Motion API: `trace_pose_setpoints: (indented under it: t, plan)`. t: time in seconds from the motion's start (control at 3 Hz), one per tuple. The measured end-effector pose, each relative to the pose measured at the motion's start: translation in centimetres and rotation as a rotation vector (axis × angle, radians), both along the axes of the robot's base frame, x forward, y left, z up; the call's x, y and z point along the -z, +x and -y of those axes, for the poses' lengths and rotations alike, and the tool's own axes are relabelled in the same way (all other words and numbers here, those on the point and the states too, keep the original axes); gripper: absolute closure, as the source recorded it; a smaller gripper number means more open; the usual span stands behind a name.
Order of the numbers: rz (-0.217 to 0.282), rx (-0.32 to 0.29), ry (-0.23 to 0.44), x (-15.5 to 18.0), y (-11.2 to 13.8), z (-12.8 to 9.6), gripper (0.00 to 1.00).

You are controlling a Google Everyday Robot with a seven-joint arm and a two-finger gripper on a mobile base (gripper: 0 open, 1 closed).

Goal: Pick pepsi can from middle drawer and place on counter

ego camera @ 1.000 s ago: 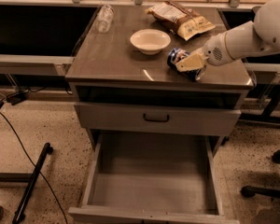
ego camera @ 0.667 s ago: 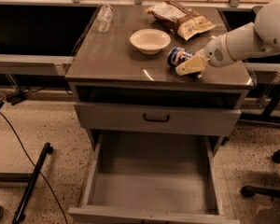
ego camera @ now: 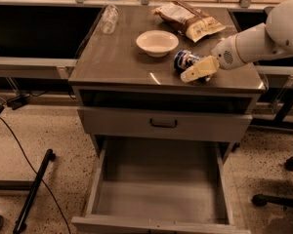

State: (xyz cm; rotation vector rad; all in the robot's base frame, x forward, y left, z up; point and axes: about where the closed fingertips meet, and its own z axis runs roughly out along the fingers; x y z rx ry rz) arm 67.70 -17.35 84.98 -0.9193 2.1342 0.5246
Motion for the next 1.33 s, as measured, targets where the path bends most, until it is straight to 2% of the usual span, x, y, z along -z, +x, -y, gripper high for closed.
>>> trace_pose_setpoints:
  t: [0.33, 0.67, 1.0, 1.33]
  plan:
    - [0.026, -0.005, 0.008, 0.6, -0.2, 0.3, 0.0]
    - [0.126, -0.008, 0.038, 1.7, -1.3, 2.4, 0.0]
    - [0.231, 0.015, 0.047, 3.2, -3.3, 6.4, 0.0]
    - [0.256, 0.021, 0.027, 3.1, -3.9, 8.1, 0.0]
